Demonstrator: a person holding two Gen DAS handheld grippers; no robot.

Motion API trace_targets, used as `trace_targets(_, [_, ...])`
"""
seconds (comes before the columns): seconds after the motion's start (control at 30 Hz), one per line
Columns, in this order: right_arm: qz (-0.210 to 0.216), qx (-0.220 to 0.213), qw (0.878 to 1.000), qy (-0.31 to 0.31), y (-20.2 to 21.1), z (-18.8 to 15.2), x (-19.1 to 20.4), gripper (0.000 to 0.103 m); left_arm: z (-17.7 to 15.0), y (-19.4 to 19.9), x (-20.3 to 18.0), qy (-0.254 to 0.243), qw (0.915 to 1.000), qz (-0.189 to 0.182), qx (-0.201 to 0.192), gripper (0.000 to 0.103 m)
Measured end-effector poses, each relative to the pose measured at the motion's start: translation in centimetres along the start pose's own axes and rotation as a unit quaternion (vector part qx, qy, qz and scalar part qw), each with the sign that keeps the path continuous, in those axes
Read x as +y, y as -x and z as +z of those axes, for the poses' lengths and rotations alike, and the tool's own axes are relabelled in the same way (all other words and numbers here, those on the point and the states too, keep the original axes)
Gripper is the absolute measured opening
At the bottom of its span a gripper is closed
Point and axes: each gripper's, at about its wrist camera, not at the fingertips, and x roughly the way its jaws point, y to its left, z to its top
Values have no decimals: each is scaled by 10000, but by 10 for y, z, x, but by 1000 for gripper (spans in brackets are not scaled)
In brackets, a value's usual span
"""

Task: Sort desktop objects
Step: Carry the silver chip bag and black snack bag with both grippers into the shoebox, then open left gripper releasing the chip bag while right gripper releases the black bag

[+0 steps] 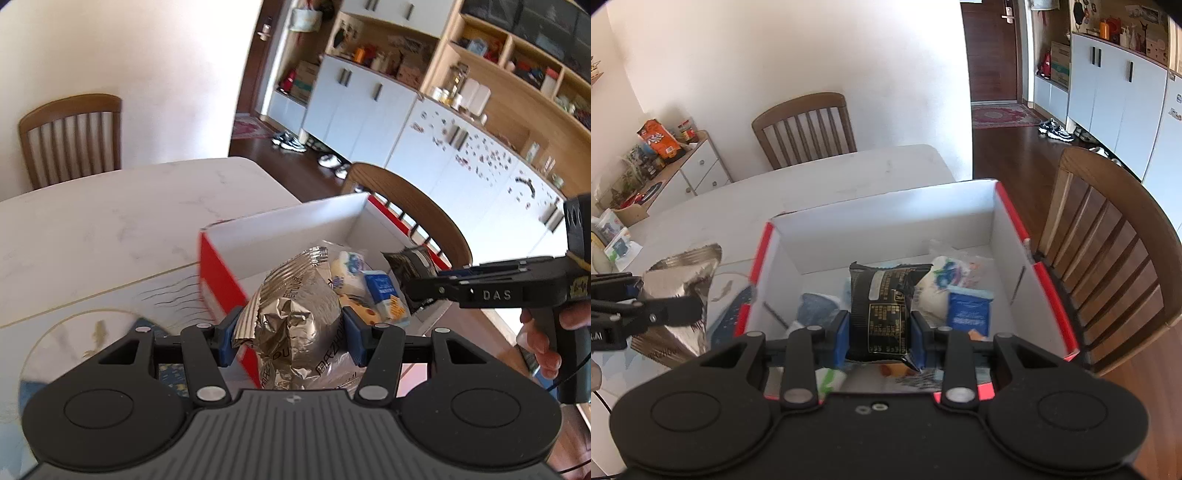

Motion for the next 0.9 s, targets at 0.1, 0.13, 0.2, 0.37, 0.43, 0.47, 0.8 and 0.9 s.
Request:
trace_targets(0.1, [-51, 30, 10000, 14, -6, 2, -10, 33, 6, -19, -15, -177, 9998, -26, 110, 55])
trace_targets(0.13, [-51, 45, 10000, 31, -9, 4, -12, 33, 9, -25, -19, -235, 9996, -29, 122, 55])
trace_targets(0.2, [-85, 69, 9999, 70, -14, 6, -17, 33, 13, -35, -27, -346, 9993, -17, 148, 55])
trace_targets(0.37, [-102, 196, 9996, 174, -30, 8, -25, 33, 25, -62, -38, -586, 9979, 153, 246, 55])
trace_targets(0.43, [-90, 261, 9993, 240, -34, 7, -25, 33, 29, -73, -37, -565, 9976, 238, 308, 55])
trace_targets(0.47, [-84, 303, 9992, 266, -37, 6, -26, 33, 31, -80, -35, -550, 9974, 288, 358, 55])
trace_targets(0.8, [-47, 580, 9976, 387, -56, -4, -31, 33, 26, -118, -26, -658, 9931, 505, 832, 55])
trace_targets(0.9, [-57, 639, 9970, 434, -61, -5, -31, 33, 22, -124, -26, -691, 9919, 524, 928, 55])
